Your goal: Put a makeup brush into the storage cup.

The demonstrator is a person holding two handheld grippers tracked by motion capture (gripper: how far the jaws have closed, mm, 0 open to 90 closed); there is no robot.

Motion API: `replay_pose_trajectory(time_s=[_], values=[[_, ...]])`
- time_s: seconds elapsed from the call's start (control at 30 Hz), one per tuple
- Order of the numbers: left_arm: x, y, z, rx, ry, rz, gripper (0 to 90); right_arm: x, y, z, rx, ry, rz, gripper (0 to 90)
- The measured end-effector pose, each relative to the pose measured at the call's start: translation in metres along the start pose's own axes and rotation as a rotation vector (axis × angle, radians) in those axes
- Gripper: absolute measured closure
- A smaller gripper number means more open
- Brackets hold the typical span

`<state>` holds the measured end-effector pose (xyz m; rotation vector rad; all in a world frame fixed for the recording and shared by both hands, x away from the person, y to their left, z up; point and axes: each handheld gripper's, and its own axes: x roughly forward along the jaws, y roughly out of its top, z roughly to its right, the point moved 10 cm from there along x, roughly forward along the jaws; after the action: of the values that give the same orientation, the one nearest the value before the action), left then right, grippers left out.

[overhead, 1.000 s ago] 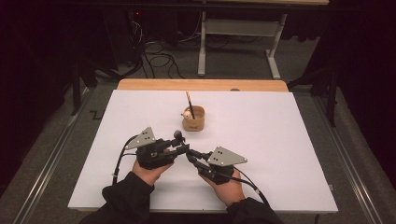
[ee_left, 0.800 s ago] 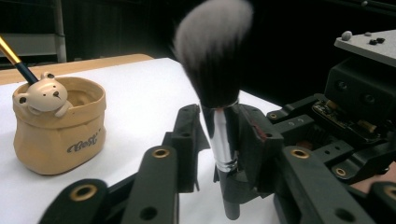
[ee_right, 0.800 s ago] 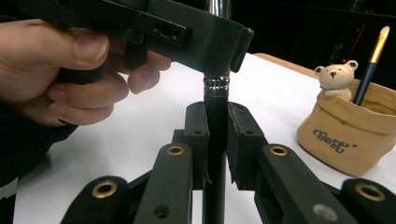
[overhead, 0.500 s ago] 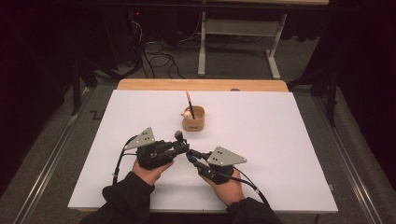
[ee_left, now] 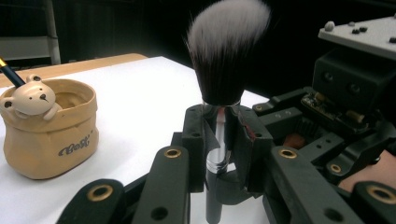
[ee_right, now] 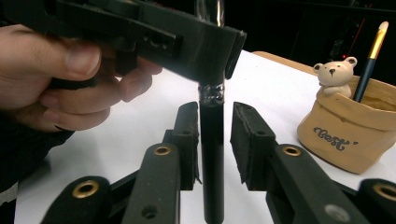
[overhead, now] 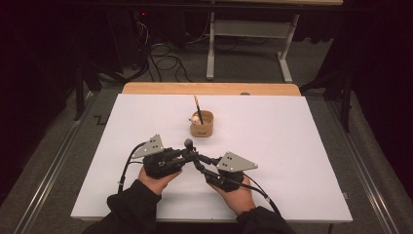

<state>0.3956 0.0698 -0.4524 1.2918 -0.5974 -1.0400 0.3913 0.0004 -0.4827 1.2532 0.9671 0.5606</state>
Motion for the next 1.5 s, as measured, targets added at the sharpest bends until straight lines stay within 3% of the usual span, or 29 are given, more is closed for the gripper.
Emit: replay_pose_trajectory(time_s=[0.53,0.8,1.2,1.5], values=[[0.0051,-0.0063,0.0044,0.089,0.054,-0.090,76.3,0.0038,-0.0059,-0.0020,-0.014,0.003,-0.048,74.1],[0.0055,-0.0073,0.0027,0.092,0.066,-0.097,76.2,0.0044,-0.0073,-0.0018,-0.008,0.004,-0.054,76.9],[0.0049,-0.0062,0.0028,0.073,0.049,-0.081,75.7,0.0031,-0.0046,-0.0024,0.001,0.014,-0.037,80.6],[0.0009,-0.0002,0.0010,0.040,0.041,-0.032,54.6,0.0007,-0.0019,0.0002,0.004,0.005,-0.024,80.6]])
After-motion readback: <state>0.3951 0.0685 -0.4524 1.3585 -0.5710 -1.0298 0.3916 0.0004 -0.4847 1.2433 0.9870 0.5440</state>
